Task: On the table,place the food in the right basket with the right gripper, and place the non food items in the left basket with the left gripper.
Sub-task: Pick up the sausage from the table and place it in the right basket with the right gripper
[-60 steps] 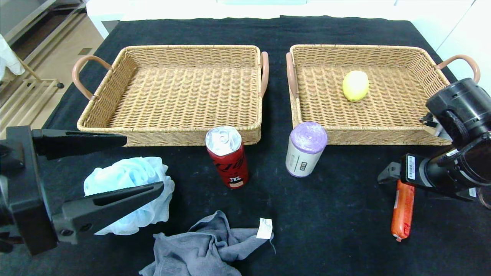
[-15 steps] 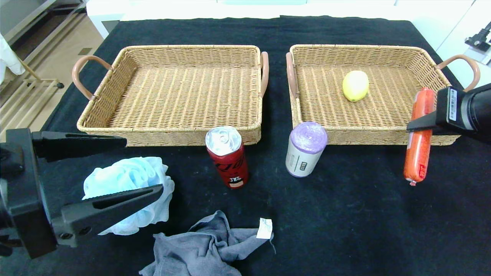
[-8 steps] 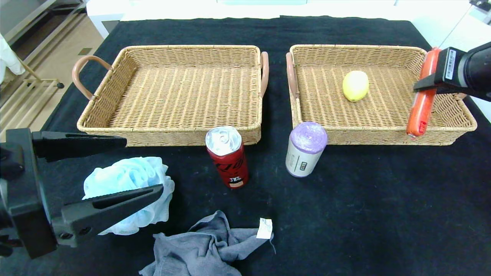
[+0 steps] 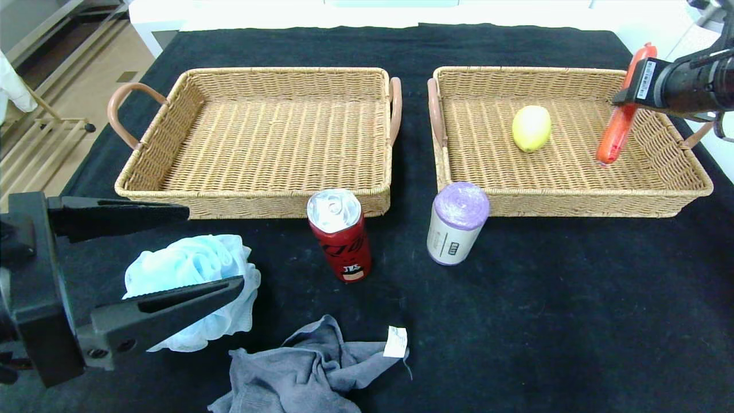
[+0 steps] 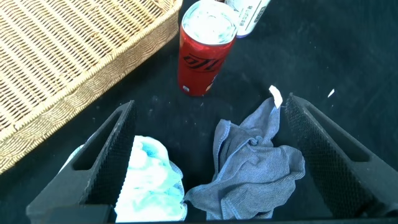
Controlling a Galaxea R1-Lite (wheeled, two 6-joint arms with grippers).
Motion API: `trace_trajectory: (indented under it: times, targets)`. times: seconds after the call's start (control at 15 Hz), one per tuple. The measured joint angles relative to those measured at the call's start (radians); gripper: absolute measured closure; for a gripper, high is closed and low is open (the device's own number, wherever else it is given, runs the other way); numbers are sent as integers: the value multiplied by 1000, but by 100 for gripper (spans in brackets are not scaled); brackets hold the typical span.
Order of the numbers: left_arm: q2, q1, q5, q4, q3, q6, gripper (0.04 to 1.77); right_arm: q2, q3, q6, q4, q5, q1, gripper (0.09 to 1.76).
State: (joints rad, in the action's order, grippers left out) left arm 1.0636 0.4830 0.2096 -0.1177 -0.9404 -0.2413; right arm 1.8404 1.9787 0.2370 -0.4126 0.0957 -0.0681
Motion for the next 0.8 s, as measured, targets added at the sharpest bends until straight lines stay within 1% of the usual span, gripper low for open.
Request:
trace_trajectory:
  times: [0.2,0.53,0.8]
  targets:
    - [0,0,1,0,0,0,9,45,-1,-2,93,-7,31,142]
    - [1,-1,1,0,0,0,9,83,-1,-22,136,-13,45,142]
    - [0,-1,1,0,0,0,9,91,-1,-23,140,-12,44,142]
